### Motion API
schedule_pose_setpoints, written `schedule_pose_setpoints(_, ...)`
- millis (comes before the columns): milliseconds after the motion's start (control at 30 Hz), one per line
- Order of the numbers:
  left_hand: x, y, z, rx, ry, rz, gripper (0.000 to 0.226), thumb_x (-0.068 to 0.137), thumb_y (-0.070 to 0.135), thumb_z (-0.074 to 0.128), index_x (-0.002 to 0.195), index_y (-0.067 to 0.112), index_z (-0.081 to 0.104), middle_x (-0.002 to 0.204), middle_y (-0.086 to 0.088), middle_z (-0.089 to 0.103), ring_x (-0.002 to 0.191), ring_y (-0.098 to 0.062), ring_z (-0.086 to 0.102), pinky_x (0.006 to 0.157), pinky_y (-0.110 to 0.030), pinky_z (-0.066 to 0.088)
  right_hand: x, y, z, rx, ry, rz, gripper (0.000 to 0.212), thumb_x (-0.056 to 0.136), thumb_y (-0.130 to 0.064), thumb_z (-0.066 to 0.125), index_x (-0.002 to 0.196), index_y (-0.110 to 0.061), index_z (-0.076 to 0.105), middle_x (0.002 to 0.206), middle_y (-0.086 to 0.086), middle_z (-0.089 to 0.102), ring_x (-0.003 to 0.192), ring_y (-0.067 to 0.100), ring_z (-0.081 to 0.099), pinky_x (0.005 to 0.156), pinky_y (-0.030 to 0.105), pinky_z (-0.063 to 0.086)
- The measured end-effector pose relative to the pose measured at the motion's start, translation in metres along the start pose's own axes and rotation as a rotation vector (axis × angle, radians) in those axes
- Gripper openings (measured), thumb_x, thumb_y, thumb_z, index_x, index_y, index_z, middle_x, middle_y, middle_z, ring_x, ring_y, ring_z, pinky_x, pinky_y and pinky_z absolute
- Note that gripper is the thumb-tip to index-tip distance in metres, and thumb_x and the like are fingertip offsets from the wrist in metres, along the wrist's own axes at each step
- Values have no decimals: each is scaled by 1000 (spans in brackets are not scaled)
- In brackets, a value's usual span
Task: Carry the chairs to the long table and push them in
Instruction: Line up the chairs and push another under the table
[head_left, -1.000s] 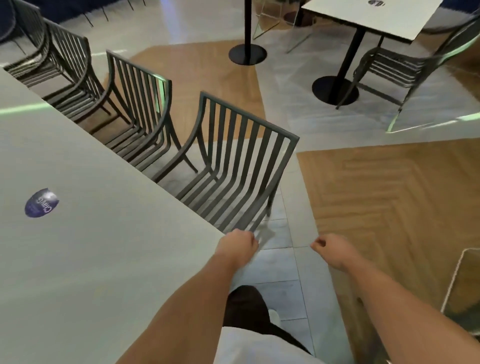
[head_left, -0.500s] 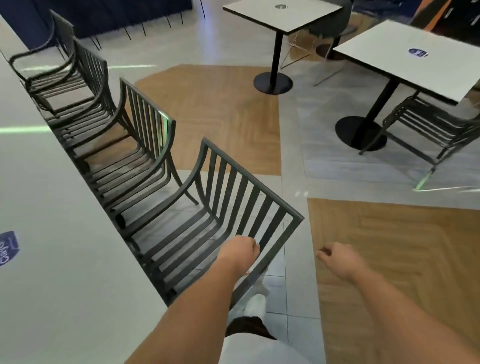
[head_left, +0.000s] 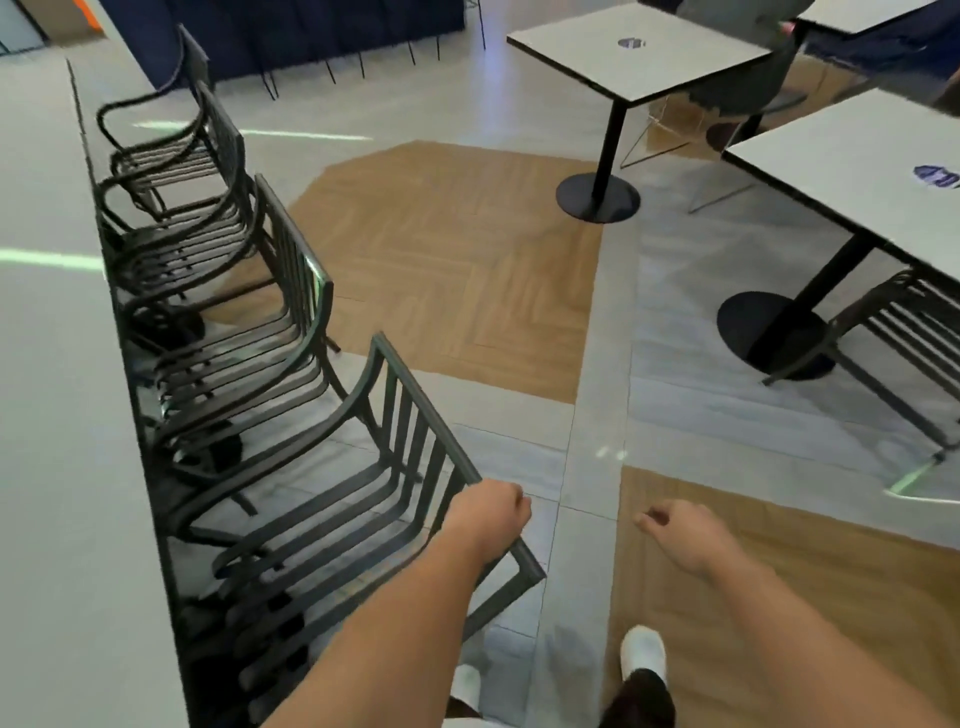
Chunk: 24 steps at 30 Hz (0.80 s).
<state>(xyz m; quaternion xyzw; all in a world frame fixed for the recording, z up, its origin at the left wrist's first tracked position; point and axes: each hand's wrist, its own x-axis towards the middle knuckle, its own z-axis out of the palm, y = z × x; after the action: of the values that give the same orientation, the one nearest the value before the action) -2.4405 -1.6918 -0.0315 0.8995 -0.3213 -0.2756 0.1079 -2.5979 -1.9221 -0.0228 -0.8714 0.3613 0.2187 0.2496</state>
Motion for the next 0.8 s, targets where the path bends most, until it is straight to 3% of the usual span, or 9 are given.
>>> schedule_pose_setpoints(133,20,28,10,-61,51,-167,41,105,40,37,97,13,66,91,-9,69,82,-31,64,77,-41,56,50,28,-38,-111,-82,-91,36,104,-43,52,110,-15,73,93,-1,72,83,16,64,73,31,50)
schedule_pose_setpoints(300,30,63,23,-181,146,-356,42,105,43,39,95,12,67,82,-5,65,75,-27,60,64,-33,45,96,40,-80,-215,-154,-227,29,104,-47,50,111,-26,68,104,-4,70,94,16,63,81,32,49)
schedule_pose_setpoints(400,36,74,19,-241,209,-449,40,103,42,40,87,14,65,69,0,60,64,-22,56,56,-31,39,123,29,-98,-266,-168,-316,27,104,-48,50,107,-27,65,101,-5,70,89,12,63,74,30,48)
schedule_pose_setpoints(633,66,55,-10,-378,349,-607,38,102,42,44,78,16,59,71,-3,63,68,-25,62,62,-35,51,182,-49,-115,-360,-243,-495,34,104,-49,48,119,-24,67,100,-8,69,91,14,62,76,31,48)
schedule_pose_setpoints(800,84,11,-44,-570,497,-688,38,101,41,46,73,18,59,66,-5,62,65,-26,63,61,-37,52,217,-139,-120,-440,-261,-632,33,103,-48,49,114,-26,70,93,-9,68,90,16,62,76,33,50)
